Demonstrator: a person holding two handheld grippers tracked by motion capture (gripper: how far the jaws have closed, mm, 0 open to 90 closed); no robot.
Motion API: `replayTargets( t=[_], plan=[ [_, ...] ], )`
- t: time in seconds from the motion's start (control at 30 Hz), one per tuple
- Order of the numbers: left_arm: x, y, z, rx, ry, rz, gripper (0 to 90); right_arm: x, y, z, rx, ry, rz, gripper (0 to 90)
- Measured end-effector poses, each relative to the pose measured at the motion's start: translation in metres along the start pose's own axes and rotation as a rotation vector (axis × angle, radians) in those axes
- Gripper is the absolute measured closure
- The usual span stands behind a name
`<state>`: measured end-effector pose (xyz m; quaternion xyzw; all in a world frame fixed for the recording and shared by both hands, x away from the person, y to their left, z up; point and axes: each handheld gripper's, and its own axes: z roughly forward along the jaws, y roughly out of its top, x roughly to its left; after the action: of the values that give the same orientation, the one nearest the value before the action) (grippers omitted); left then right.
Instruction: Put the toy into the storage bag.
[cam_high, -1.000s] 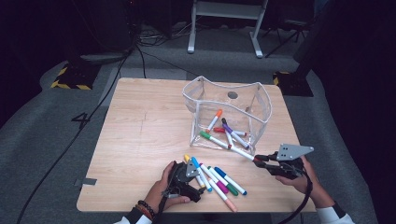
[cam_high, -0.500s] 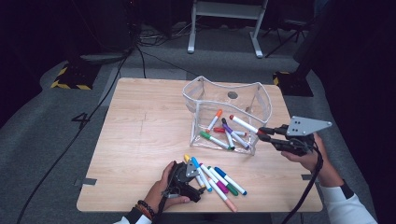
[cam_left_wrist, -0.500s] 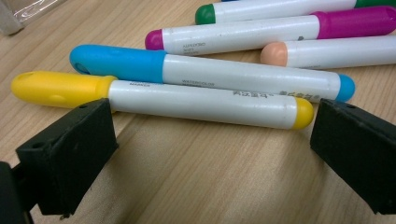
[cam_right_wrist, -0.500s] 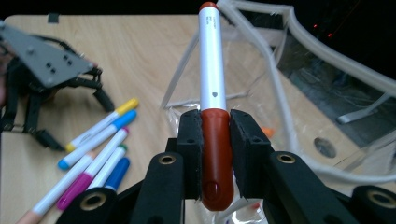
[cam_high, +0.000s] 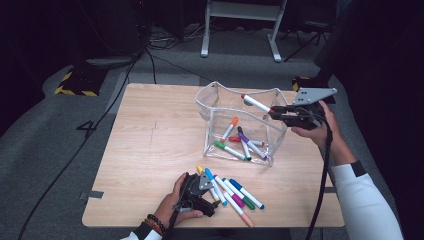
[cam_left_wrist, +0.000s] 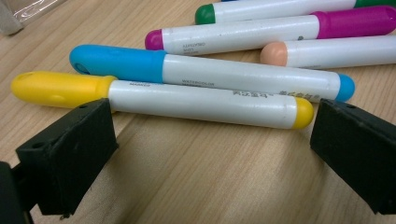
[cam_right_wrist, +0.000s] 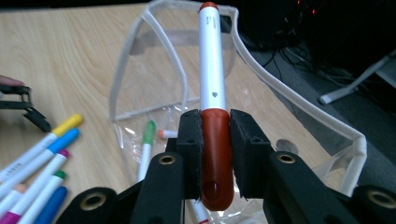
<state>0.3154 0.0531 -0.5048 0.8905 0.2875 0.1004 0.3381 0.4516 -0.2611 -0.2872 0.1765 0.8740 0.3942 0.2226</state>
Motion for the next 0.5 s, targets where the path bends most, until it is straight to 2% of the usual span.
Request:
replayTargets(
  t=[0.07,0.33,0.5],
  plan=[
    [0.0,0.0,0.0,0.0,0.0,0.0,0.5,-0.006,0.003,0.009,0.032,-0.009,0.002,75.5],
    [0.0,0.0,0.0,-0.001,-0.001,0.001,0.5,-0.022,0.006,0.042,0.135,0.027,0.035,75.5],
    [0.0,0.0,0.0,-0.001,-0.001,0.002,0.5,-0.022,0.003,0.061,0.213,0.058,0.037,75.4]
  ],
)
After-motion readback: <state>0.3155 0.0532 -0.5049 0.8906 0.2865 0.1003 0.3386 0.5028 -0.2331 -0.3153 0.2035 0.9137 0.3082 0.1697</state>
